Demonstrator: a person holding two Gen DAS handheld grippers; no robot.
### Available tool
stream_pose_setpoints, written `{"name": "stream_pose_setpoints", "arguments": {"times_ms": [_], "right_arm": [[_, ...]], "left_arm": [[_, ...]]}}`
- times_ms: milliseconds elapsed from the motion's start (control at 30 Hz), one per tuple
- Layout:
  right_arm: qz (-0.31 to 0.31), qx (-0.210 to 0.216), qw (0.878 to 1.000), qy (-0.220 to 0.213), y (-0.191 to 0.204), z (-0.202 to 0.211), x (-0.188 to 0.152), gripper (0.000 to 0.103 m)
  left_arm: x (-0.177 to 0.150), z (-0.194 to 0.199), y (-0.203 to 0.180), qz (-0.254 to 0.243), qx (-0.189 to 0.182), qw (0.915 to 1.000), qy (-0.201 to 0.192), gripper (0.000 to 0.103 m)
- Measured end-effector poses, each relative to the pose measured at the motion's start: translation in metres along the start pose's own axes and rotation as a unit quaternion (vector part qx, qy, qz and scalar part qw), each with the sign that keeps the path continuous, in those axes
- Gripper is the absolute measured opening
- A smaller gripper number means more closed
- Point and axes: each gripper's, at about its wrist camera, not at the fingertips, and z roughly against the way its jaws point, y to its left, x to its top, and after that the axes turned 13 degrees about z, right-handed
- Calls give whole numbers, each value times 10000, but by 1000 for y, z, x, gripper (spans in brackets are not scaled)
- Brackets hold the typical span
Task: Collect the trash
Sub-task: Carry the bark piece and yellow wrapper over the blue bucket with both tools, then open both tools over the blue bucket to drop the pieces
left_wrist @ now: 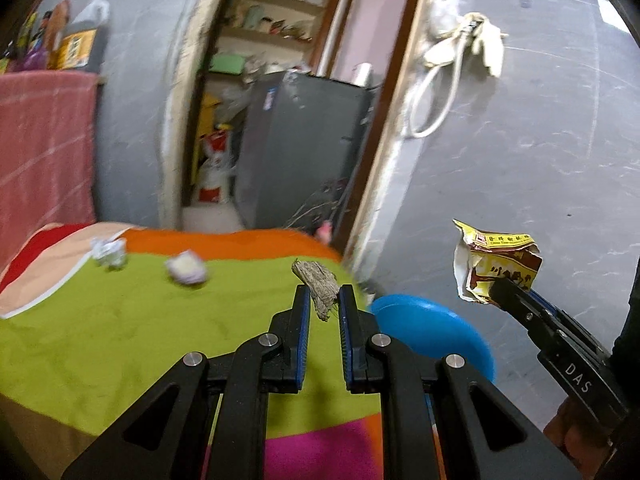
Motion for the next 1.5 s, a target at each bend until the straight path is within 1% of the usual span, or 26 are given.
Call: {"name": "stream_pose_setpoints", "arguments": {"times_ms": [133,267,367,567,700,833,1233,1267,1300,1333,1367,1400,1467,1500], "right_arm": [[-130,-397,9989,-201,-26,11,-3,25],[-231,-775,9961,-362,-49,20,-10,25],[-267,-971,9941,-403,-59,24,-15,25],[-439,-1267,9903,-360,-81,22,-30,25],[-652,-1312,9888,-282,-96,20,-41,25],[-727,-1318,9884,-203,-100,16,-46,25],[-774,-1314,9883,0,-108,2,-48,29],[-786,-1315,9882,13,-108,0,-48,29],[-807,-1303,9882,30,-109,-1,-47,35],[-829,-1298,9881,39,-110,-3,-47,38],[-851,-1301,9878,36,-111,-4,-47,44],[-881,-1294,9877,27,-112,-4,-48,47],[-930,-1288,9873,-1,-114,-4,-48,51],[-939,-1287,9872,-28,-114,-3,-48,54]], "left_arm": [[-2,-14,-32,-194,-232,9995,-97,11],[-6,-32,-59,-449,-498,9977,-81,11],[-10,-46,-77,-572,-610,9965,-46,11],[-16,-76,-98,-635,-754,9951,124,11],[-20,-89,-106,-693,-859,9936,222,11],[-21,-101,-109,-618,-896,9935,346,11],[-22,-120,-103,-498,-814,9933,644,11],[-21,-122,-102,-488,-809,9933,673,12],[-21,-124,-101,-478,-788,9932,711,12],[-20,-126,-101,-459,-772,9931,750,12],[-20,-128,-100,-434,-751,9931,796,16],[-20,-129,-98,-394,-727,9930,840,24],[-17,-131,-94,-281,-722,9933,856,33],[-17,-129,-93,-251,-723,9935,844,33]]}}
